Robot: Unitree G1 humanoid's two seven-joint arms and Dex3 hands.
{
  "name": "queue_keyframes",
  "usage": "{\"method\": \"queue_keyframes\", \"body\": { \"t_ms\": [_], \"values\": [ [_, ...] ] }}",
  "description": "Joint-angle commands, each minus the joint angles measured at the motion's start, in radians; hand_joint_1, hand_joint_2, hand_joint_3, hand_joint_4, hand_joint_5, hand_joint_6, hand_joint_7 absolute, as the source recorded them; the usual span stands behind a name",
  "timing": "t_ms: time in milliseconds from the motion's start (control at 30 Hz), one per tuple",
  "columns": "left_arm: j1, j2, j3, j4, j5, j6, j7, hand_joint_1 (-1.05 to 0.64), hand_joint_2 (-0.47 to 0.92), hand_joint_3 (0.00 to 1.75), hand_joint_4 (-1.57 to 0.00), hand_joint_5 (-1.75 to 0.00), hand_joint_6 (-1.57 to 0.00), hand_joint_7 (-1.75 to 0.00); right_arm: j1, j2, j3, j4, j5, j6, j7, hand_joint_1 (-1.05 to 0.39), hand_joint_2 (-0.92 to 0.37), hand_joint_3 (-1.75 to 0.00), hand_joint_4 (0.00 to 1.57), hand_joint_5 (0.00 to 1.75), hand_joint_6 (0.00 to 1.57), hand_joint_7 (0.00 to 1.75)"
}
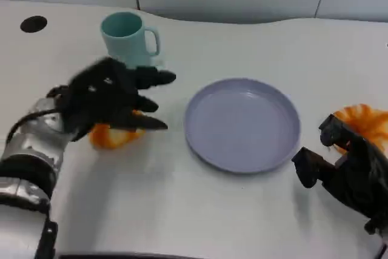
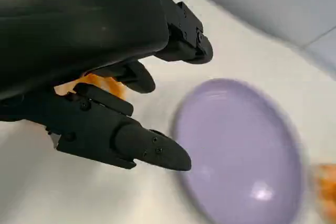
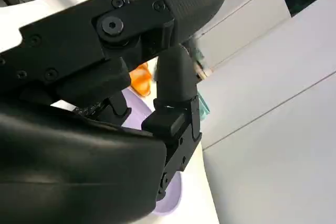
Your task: Grasp the bread from the table and place it into the plate.
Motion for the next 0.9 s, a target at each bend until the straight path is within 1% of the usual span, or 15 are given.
{"method": "queue_keyframes", "body": {
  "t_ms": [33,133,600,733,767,833,900],
  "values": [
    [-0.07,0.008,-0.185,0.088,0.225,0.086,0.301,-0.43,0.87,0.0,-0.45,-0.1,-0.5,0.0,0.008,-0.019,-0.013,-0.003,0.001,-0.013,0.003,-0.41,-0.89,-0.01,0.89,1.75,0.63,1.75],
    [-0.08,0.007,-0.216,0.118,0.262,0.153,0.344,-0.44,0.89,0.01,-0.44,-0.08,-0.48,0.0,0.007,-0.02,-0.014,-0.006,0.005,-0.004,0.001,-0.41,-0.88,0.0,0.89,1.75,0.63,1.75],
    [-0.078,0.001,-0.226,0.128,0.263,0.183,0.353,-0.46,0.89,0.0,-0.47,-0.03,-0.51,0.0,0.006,-0.019,-0.015,0.002,0.004,-0.016,0.009,-0.4,-0.89,-0.01,0.89,1.75,0.63,1.75],
    [-0.079,0.002,-0.241,0.127,0.276,0.194,0.373,-0.48,0.89,0.0,-0.47,-0.02,-0.49,0.0,0.005,-0.019,-0.013,0.003,0.003,-0.019,0.014,-0.41,-0.89,-0.01,0.89,1.75,0.63,1.75],
    [-0.085,0.0,-0.261,0.13,0.295,0.221,0.371,-0.48,0.89,0.0,-0.47,-0.02,-0.49,0.0,0.005,-0.02,-0.015,0.004,0.002,-0.02,0.011,-0.41,-0.89,-0.01,0.89,1.75,0.63,1.75],
    [-0.094,-0.003,-0.288,0.133,0.319,0.261,0.373,-0.69,0.91,0.05,-0.32,-0.01,-0.37,0.0,0.005,-0.021,-0.016,0.004,0.0,-0.019,0.005,-0.41,-0.89,0.0,0.89,1.75,0.64,1.75],
    [-0.095,-0.005,-0.297,0.131,0.328,0.274,0.385,-0.74,0.92,0.06,-0.29,0.0,-0.35,0.0,0.005,-0.02,-0.017,0.003,0.002,-0.016,0.004,-0.41,-0.89,0.0,0.89,1.75,0.64,1.75]
  ]
}}
